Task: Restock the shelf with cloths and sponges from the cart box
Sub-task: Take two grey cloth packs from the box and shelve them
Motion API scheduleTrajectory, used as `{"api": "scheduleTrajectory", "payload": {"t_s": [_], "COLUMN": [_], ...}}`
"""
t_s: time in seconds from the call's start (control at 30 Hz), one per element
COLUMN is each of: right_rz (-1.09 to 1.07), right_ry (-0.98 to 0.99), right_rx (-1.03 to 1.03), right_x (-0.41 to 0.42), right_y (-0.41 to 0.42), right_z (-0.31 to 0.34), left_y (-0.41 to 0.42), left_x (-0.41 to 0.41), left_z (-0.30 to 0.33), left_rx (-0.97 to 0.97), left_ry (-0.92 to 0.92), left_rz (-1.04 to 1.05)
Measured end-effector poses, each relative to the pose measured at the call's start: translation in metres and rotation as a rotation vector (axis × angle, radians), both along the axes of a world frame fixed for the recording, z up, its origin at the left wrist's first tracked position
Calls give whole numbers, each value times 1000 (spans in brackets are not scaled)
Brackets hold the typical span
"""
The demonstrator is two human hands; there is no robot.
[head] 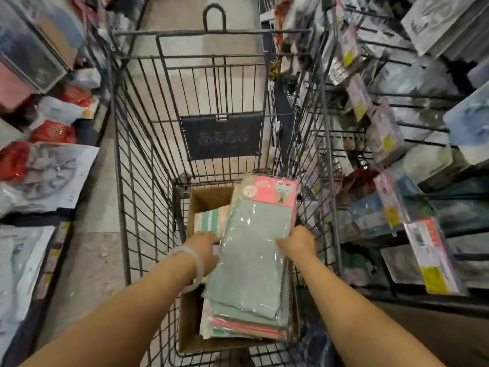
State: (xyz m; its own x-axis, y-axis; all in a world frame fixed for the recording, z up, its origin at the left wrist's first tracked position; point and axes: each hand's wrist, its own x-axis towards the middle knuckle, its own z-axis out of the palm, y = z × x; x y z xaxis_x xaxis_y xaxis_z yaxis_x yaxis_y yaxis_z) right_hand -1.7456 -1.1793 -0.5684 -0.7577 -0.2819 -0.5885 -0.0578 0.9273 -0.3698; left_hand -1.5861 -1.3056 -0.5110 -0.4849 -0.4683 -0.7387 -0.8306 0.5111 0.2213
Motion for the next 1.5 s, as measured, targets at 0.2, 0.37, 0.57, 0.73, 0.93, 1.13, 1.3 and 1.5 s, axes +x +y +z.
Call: {"api": "scheduleTrajectory", "payload": {"t_s": [0.2,0.37,0.57,0.73,0.93,1.13,1.3,1.5], "right_rz": [35,-7,-11,-19,-20,-20,-270,-270], "right_ry": [-8,-419,-601,-91,-56,35,-200,-309], "right_rx": [-257,-622,-637,-143,73,52,-381,-693], "right_x": [3,3,0,0,11,12,21,54], "right_y": [-13,-37,-38,-14,4,-5,-4,22], "right_z": [17,57,61,14,-10,3,39,108], "left_y": [-9,-32,-50,-48,-41,-42,-35,-21], "left_x": [-9,-9,2,15,30,39,47,72], "left_z": [6,12,25,11,-1,12,41,81], "left_rx": [42,237,531,348,401,433,511,607], "left_ry": [42,229,375,362,355,365,460,667], "left_rz": [87,587,1044,979,1010,964,915,876]}}
